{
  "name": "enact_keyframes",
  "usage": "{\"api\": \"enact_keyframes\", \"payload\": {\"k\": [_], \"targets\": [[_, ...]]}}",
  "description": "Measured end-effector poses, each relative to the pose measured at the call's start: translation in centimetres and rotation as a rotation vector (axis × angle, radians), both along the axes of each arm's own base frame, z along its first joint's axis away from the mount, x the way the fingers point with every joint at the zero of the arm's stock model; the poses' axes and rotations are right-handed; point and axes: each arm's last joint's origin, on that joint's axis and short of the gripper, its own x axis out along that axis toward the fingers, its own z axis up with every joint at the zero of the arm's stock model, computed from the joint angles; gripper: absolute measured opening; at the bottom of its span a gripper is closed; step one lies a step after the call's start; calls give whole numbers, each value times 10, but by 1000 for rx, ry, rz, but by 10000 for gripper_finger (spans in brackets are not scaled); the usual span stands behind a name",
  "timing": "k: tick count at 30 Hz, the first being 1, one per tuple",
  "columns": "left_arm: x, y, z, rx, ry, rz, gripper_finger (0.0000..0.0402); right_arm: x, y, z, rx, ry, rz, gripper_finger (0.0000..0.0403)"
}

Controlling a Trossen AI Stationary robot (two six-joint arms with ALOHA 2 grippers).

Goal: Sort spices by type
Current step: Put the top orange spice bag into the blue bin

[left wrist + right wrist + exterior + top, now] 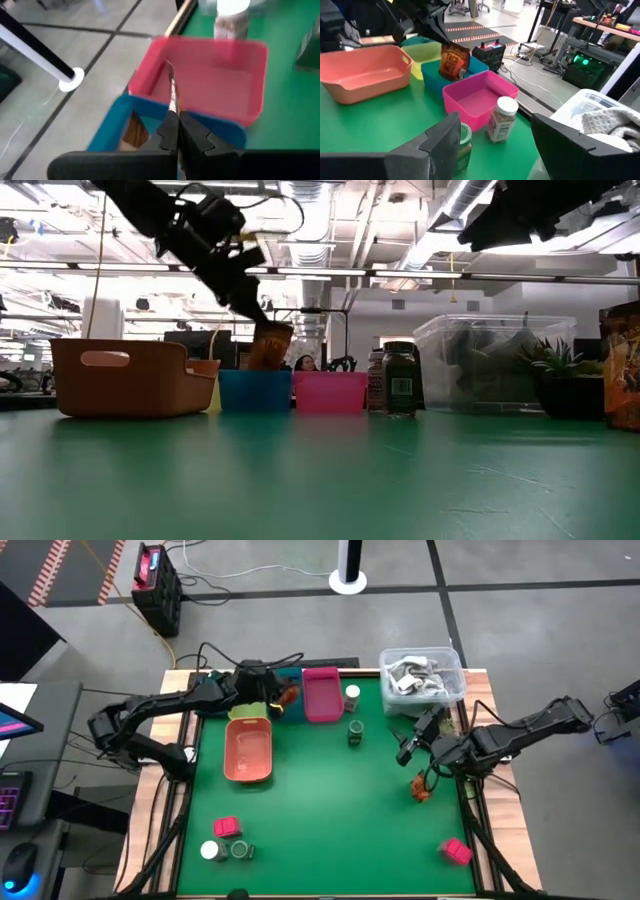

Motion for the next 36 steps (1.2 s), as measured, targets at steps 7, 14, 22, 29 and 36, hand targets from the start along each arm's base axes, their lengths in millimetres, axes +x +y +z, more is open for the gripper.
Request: {"api": "enact_keyframes", "payload": {"k": [7, 14, 22, 29, 36], "targets": [[-9, 4, -15, -26, 23, 26, 0, 5, 0, -4, 11, 20, 12, 269], [-14, 6, -22, -34, 38, 41, 0, 6, 1, -2, 19, 3, 24, 269], [-18, 4, -30, -78, 65, 60, 6, 6, 1, -2, 17, 5, 26, 269], [-20, 3, -33, -104, 97, 105, 57, 6, 1, -2, 16, 6, 26, 269], [-19, 3, -31, -100, 73, 110, 130, 6, 1, -2, 17, 6, 28, 269]]}}
